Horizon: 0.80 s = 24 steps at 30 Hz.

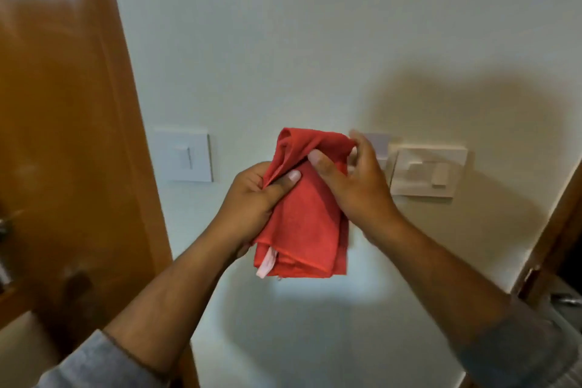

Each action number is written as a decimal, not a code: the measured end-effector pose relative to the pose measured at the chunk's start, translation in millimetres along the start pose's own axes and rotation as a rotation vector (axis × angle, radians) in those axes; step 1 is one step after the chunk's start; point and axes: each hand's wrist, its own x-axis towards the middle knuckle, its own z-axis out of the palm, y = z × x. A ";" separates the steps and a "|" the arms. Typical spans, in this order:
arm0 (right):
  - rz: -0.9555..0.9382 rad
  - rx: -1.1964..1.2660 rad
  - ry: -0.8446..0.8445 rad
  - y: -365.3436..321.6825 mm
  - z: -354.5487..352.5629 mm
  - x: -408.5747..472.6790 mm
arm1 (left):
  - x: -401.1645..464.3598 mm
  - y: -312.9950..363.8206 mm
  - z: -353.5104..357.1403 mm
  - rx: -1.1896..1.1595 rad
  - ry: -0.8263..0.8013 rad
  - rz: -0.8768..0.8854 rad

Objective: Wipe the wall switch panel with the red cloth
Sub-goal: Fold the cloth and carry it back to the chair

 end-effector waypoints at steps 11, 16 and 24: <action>0.417 0.290 0.077 26.0 165.5 -135.4 | -87.5 -40.8 -143.5 -0.013 0.151 -0.342; 0.458 0.171 0.059 47.9 220.0 -174.2 | -113.7 -78.2 -194.9 0.086 0.169 -0.353; 0.691 -0.003 -0.028 138.4 308.1 -276.3 | -199.8 -213.6 -272.0 0.372 0.249 -0.575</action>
